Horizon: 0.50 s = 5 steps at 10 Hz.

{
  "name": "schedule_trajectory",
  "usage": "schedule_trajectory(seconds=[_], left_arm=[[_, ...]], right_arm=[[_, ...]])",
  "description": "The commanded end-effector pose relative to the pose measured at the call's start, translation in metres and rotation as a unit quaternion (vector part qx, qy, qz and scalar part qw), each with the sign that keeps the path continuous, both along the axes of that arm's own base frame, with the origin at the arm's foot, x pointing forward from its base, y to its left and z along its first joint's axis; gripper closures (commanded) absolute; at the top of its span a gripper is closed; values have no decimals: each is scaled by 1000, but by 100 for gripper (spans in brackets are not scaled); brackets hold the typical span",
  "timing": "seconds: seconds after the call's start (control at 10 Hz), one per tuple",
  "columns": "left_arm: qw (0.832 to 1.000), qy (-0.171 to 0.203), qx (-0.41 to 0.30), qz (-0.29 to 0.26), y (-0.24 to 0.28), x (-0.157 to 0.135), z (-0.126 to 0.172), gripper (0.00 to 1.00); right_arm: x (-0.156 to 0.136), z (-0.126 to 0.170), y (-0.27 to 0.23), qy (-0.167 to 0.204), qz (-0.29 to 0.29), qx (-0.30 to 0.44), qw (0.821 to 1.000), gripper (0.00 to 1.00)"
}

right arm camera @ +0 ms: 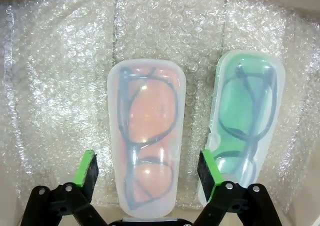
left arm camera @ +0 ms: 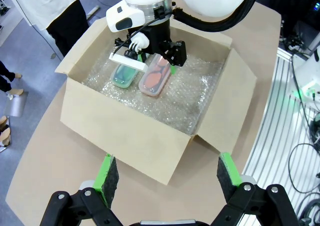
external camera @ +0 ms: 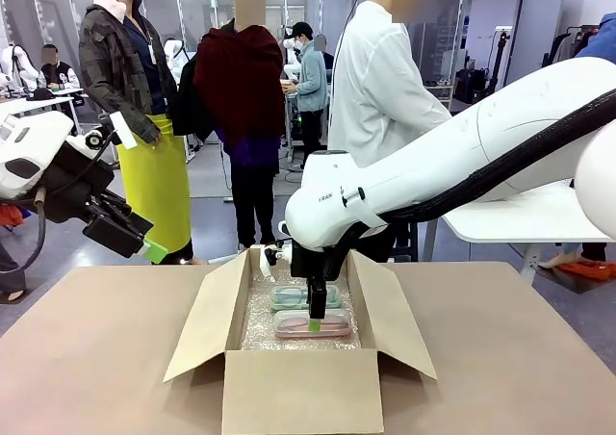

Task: Pack the glasses set securely to prepare it for shipping.
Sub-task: Position the Package Box on the left side of the table.

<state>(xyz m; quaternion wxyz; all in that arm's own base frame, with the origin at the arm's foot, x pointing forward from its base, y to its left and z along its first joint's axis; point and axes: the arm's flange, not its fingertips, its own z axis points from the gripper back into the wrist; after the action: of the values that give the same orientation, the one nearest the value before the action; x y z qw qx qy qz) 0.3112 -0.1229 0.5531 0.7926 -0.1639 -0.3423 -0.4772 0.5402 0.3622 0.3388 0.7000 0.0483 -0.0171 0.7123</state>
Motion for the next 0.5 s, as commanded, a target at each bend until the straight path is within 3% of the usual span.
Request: schedule_trajectory(seconds=[0.0, 0.1, 0.2, 0.3, 0.4], left_arm=[[1000, 1, -7, -7, 1, 0, 0, 0], [1000, 1, -7, -7, 1, 0, 0, 0], [1000, 1, -7, -7, 1, 0, 0, 0], [1000, 1, -7, -7, 1, 0, 0, 0], [1000, 1, -7, -7, 1, 0, 0, 0]], right_arm=[[-1, 1, 1, -1, 1, 1, 1000, 0], [0, 0, 0, 0, 0, 0, 1000, 0], [-13, 31, -9, -22, 17, 22, 999, 0], [-27, 68, -22, -66, -7, 35, 997, 0], [-34, 91, -38, -68, -17, 59, 996, 0]])
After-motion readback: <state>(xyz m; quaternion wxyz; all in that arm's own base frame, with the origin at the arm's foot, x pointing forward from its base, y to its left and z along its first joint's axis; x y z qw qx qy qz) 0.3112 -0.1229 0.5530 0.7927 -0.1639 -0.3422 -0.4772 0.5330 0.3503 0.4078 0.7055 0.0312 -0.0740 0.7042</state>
